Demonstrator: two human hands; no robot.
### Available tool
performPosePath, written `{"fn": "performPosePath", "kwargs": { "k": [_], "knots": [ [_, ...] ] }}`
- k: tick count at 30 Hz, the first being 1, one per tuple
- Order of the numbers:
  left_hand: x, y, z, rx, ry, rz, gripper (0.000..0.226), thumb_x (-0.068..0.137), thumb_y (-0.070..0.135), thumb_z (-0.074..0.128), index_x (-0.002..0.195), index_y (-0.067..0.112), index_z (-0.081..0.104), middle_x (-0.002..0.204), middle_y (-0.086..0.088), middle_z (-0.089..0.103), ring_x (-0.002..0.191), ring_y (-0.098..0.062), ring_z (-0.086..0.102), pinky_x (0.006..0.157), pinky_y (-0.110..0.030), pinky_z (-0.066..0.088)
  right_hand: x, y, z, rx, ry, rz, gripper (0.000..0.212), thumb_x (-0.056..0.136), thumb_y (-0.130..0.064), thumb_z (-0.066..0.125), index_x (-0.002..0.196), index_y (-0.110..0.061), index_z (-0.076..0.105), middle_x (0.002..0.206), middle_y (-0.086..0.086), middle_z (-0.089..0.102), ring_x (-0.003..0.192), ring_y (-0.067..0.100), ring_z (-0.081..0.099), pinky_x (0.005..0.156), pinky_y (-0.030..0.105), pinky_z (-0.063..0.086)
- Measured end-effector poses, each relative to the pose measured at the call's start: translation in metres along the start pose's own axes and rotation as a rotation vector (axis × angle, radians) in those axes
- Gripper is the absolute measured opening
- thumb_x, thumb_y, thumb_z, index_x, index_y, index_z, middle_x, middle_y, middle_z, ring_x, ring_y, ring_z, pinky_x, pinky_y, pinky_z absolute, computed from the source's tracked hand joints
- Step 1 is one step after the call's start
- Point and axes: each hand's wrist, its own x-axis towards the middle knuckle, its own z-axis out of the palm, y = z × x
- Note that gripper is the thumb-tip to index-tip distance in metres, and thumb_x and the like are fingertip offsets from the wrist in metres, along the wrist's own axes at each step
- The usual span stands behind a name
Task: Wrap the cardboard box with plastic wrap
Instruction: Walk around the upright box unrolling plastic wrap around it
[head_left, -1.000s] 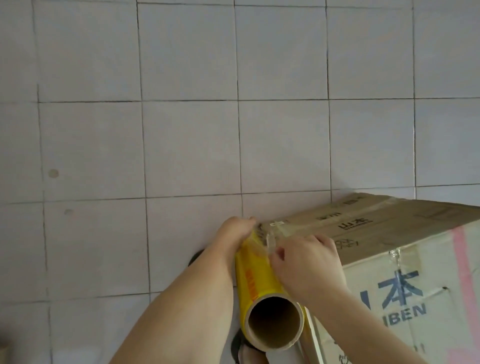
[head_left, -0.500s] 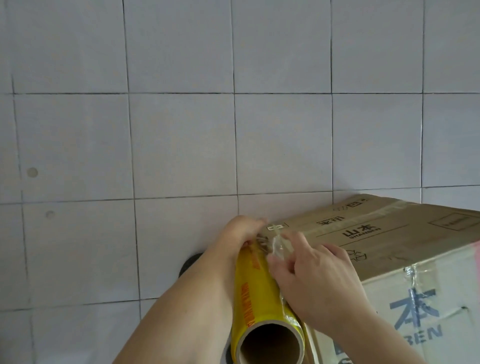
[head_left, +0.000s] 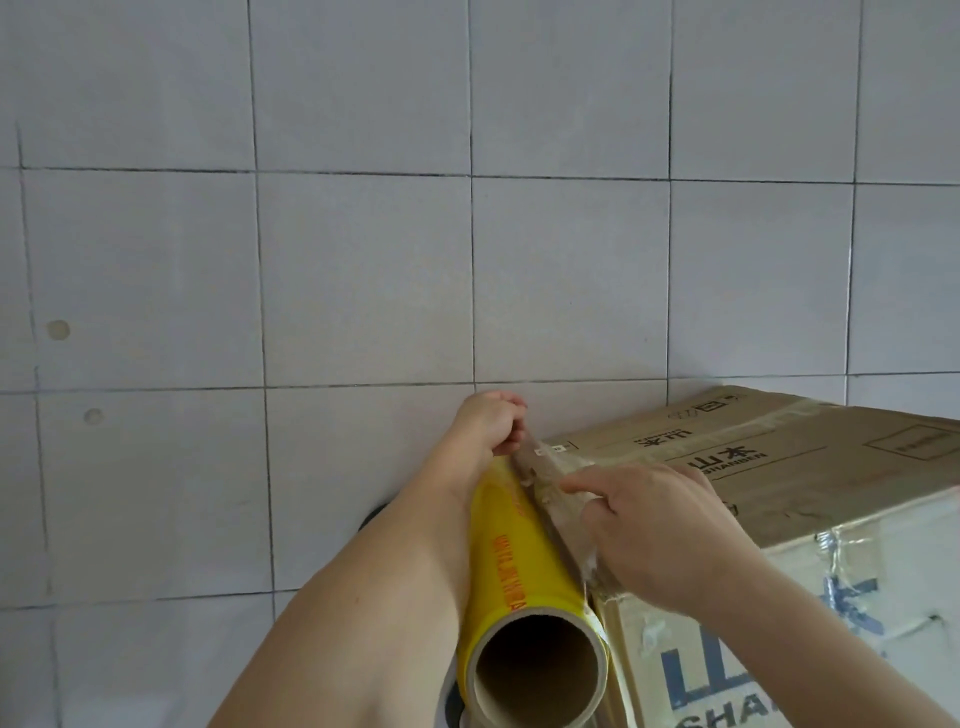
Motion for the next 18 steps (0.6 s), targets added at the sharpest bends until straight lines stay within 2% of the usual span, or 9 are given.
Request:
{"fn": "performPosePath", "kwargs": {
  "k": [2,6,8,10,12,14,16,18],
  "knots": [
    [0.003,0.008,0.005,0.025,-0.031,0.035,0.025,0.102,0.001,0.051,0.086,0.018,0.06,0.07,-0.005,0.057,0.058,-0.016,0.053,0.052,-0.024,0.047,0.004,0.008,-0.002,-0.073,-0.027,-0.017,0.037,0.099,-0.026,0.031,0.115,-0.033,0.064,0.111,-0.013,0.069,0.108,0.007,0.058,0.109,0.031,0.024],
    [0.01,0.013,0.019,0.163,-0.113,0.061,0.027,0.103,0.0,0.052,0.083,0.018,0.059,0.07,-0.004,0.058,0.06,-0.015,0.053,0.057,-0.025,0.047,0.004,0.025,-0.004,-0.148,-0.036,-0.022,0.033,0.097,-0.027,0.034,0.088,-0.025,0.066,0.086,-0.009,0.067,0.084,0.004,0.058,0.107,0.024,0.025],
    [0.012,0.009,0.029,0.276,-0.169,0.052,0.027,0.103,0.002,0.053,0.082,0.019,0.059,0.071,-0.004,0.06,0.059,-0.014,0.053,0.056,-0.025,0.046,0.002,0.028,-0.008,-0.125,-0.041,-0.038,0.03,0.096,-0.029,0.038,0.088,-0.024,0.066,0.084,-0.008,0.066,0.084,0.005,0.058,0.104,0.023,0.029],
    [0.013,0.004,0.035,0.34,-0.176,0.054,0.024,0.102,0.005,0.056,0.083,0.019,0.061,0.072,-0.003,0.063,0.061,-0.014,0.054,0.058,-0.025,0.046,0.001,0.027,-0.011,-0.111,-0.036,-0.066,0.023,0.096,-0.031,0.042,0.104,-0.031,0.063,0.085,-0.014,0.061,0.089,0.003,0.055,0.105,0.023,0.029],
    [0.013,0.001,0.036,0.313,-0.148,0.057,0.02,0.101,0.006,0.058,0.086,0.018,0.063,0.073,-0.002,0.065,0.063,-0.014,0.055,0.058,-0.024,0.046,0.0,0.025,-0.012,-0.138,-0.061,-0.115,0.039,0.097,-0.032,0.042,0.133,-0.046,0.043,0.097,-0.022,0.049,0.104,0.003,0.049,0.111,0.026,0.025],
    [0.014,0.002,0.034,0.263,-0.118,0.057,0.017,0.101,0.006,0.059,0.089,0.017,0.065,0.073,-0.002,0.065,0.063,-0.014,0.054,0.053,-0.023,0.044,0.004,0.024,-0.013,-0.15,-0.092,-0.196,0.058,0.098,-0.03,0.044,0.146,-0.054,0.021,0.125,-0.02,0.041,0.122,0.006,0.038,0.113,0.03,0.025],
    [0.013,0.005,0.033,0.237,-0.096,0.043,0.016,0.1,0.006,0.06,0.09,0.017,0.066,0.072,-0.001,0.066,0.063,-0.016,0.055,0.053,-0.023,0.047,0.012,0.02,-0.011,-0.176,-0.104,-0.302,0.065,0.099,-0.025,0.046,0.146,-0.057,0.016,0.146,-0.016,0.029,0.131,0.011,0.031,0.113,0.033,0.027],
    [0.012,0.008,0.034,0.187,-0.1,0.019,0.018,0.099,0.003,0.06,0.087,0.015,0.065,0.066,-0.002,0.067,0.065,-0.02,0.056,0.062,-0.029,0.048,0.022,0.016,-0.008,-0.194,-0.126,-0.387,0.058,0.1,-0.026,0.046,0.145,-0.056,0.024,0.153,-0.015,0.024,0.138,0.013,0.025,0.113,0.037,0.027]
  ]
}}
